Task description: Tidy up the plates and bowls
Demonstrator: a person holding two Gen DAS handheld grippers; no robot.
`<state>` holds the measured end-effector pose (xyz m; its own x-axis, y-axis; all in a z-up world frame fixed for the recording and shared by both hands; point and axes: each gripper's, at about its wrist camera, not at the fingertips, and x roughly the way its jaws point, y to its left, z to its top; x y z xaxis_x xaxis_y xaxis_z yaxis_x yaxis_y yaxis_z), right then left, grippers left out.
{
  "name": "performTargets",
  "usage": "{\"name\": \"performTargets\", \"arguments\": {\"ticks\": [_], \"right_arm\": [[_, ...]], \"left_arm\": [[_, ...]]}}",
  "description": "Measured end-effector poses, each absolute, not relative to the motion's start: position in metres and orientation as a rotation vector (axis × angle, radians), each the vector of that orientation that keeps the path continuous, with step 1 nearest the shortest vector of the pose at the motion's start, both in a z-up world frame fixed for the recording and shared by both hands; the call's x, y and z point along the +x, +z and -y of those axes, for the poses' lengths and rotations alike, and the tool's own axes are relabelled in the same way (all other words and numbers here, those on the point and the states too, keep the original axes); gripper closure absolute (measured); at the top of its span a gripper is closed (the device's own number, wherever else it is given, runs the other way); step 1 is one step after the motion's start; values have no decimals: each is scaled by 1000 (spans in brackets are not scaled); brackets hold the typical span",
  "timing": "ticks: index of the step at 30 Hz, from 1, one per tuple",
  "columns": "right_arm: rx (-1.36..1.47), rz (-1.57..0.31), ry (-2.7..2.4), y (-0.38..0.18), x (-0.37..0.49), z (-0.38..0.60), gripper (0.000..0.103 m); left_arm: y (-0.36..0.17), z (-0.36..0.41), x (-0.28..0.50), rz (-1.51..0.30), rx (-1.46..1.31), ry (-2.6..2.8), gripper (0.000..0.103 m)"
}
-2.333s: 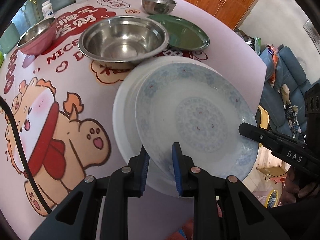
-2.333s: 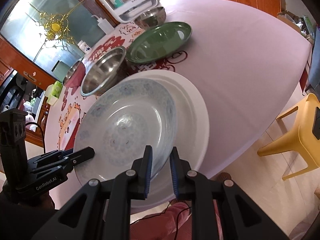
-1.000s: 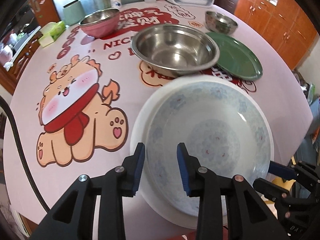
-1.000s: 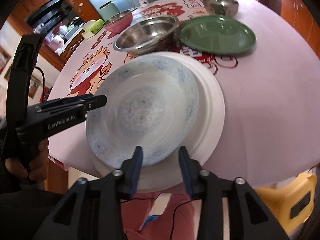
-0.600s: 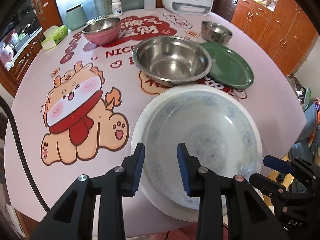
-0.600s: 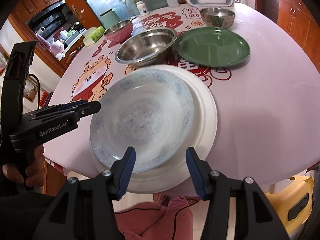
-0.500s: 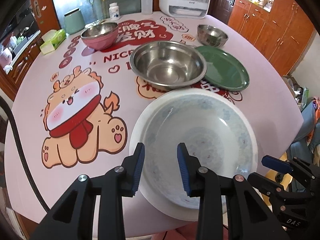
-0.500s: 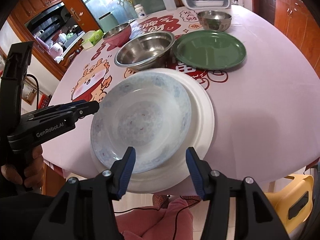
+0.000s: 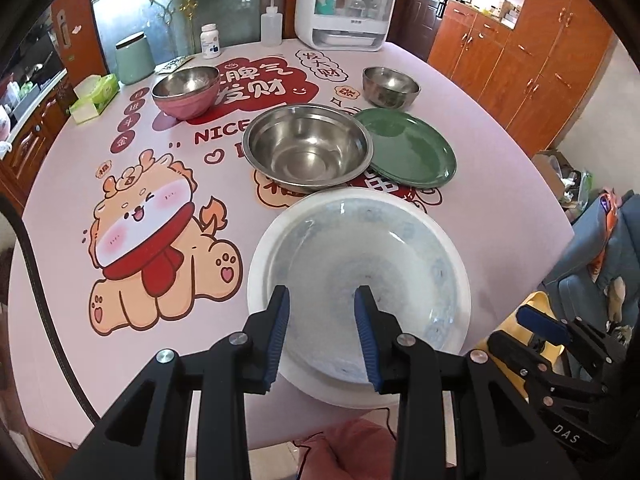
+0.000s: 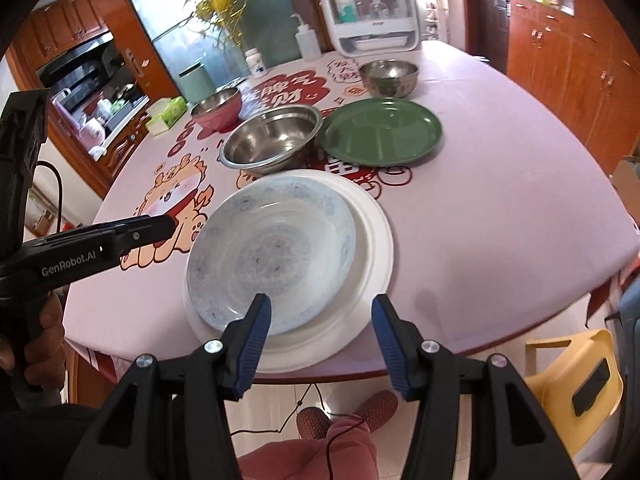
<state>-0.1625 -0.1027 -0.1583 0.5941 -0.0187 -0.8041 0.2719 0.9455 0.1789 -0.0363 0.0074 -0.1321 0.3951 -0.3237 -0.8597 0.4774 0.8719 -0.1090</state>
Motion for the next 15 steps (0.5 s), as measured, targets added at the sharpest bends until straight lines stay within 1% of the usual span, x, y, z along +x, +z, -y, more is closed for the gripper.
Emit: {"name": "performTargets", "arguments": {"ticks": [15], "right_arm": [[351, -862, -289, -154, -203, 99, 50]], "left_arm": [[-127, -14, -68, -1070, 179, -585, 71]]}}
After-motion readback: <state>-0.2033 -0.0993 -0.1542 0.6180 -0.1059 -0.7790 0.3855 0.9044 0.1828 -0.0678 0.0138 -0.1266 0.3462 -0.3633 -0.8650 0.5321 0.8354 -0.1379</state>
